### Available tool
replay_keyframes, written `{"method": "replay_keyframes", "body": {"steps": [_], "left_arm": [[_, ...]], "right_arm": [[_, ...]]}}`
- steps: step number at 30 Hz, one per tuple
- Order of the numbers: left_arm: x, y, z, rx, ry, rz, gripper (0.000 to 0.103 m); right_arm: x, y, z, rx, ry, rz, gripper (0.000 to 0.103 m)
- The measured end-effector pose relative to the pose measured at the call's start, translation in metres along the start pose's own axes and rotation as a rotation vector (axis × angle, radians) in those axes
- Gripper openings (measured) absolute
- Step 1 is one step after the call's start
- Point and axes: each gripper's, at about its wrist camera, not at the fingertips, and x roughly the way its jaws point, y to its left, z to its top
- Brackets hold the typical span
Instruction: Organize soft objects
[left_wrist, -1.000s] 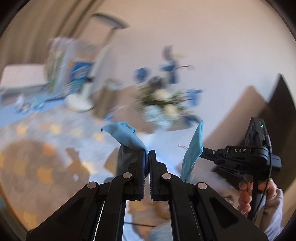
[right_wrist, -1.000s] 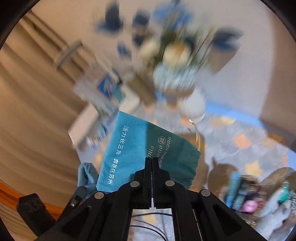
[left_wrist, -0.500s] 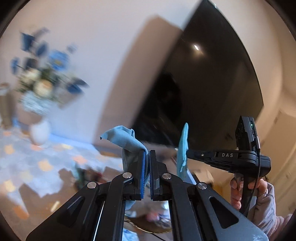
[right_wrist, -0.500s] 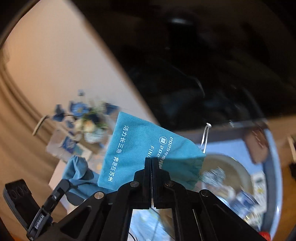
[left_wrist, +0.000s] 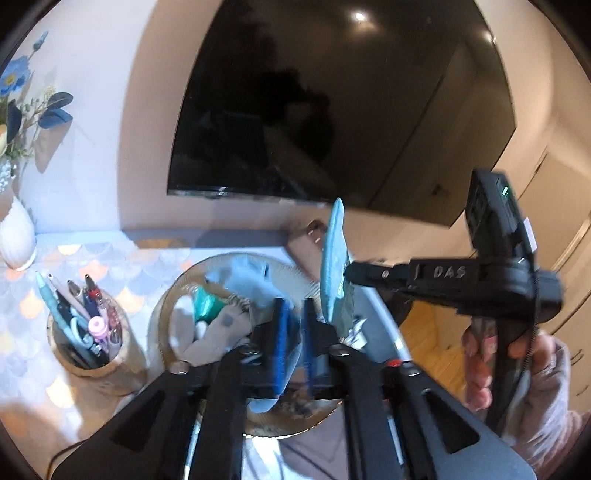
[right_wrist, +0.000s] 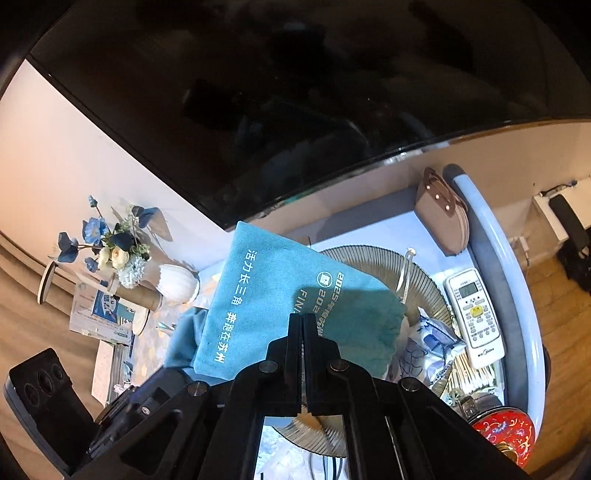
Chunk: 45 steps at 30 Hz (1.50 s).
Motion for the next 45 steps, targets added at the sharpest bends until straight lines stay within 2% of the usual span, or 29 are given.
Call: {"method": "replay_keyframes", "body": {"steps": [1, 2, 3, 5, 8, 19, 27, 30, 33, 36, 39, 41, 43, 45], "left_arm": [[0.002, -0.002, -0.002, 0.002, 0.015, 0.025, 0.029], [0.002, -0.003, -0.003, -0.001, 0.020, 0.035, 0.032], [0.002, -0.002, -0.003, -0.006, 0.021, 0.042, 0.037], [-0.002, -0.002, -0.005, -0.013, 0.015, 0.061, 0.048], [-0.008, 0.003, -0.005, -0.020, 0.008, 0.082, 0.056], [-0.030, 0.017, -0.012, -0.081, -0.014, 0.155, 0.057], [-0.040, 0.026, -0.020, -0.112, -0.027, 0.195, 0.059], [-0.054, 0.042, -0.027, -0.163, -0.057, 0.239, 0.063], [-0.075, 0.076, -0.045, -0.260, -0.087, 0.335, 0.066], [-0.095, 0.124, -0.080, -0.383, -0.074, 0.493, 0.067], [-0.113, 0.177, -0.134, -0.527, -0.089, 0.623, 0.067], [-0.123, 0.211, -0.177, -0.599, -0.098, 0.744, 0.067], [-0.127, 0.232, -0.199, -0.645, -0.078, 0.807, 0.067], [-0.134, 0.252, -0.223, -0.717, -0.092, 0.842, 0.067]], "right_arm": [[0.000, -0.004, 0.000, 0.002, 0.008, 0.004, 0.005], [0.003, -0.004, 0.000, 0.007, 0.025, 0.010, 0.016], [0.005, -0.003, 0.000, 0.010, 0.043, 0.006, 0.036], [0.005, 0.000, -0.002, -0.002, 0.038, -0.009, 0.058], [0.000, 0.009, -0.005, -0.061, 0.012, -0.022, 0.058], [0.000, 0.022, -0.014, -0.099, 0.024, -0.008, 0.058], [-0.002, 0.025, -0.021, -0.081, 0.029, 0.002, 0.059], [-0.002, 0.036, -0.027, -0.103, 0.030, 0.004, 0.059], [0.001, 0.059, -0.037, -0.177, 0.020, 0.009, 0.061], [0.010, 0.097, -0.062, -0.314, -0.008, 0.038, 0.070], [0.026, 0.136, -0.101, -0.459, -0.019, 0.111, 0.076], [0.046, 0.162, -0.139, -0.567, -0.007, 0.177, 0.077], [0.066, 0.181, -0.169, -0.637, 0.022, 0.224, 0.077], [0.095, 0.201, -0.204, -0.725, 0.100, 0.279, 0.077]]}}
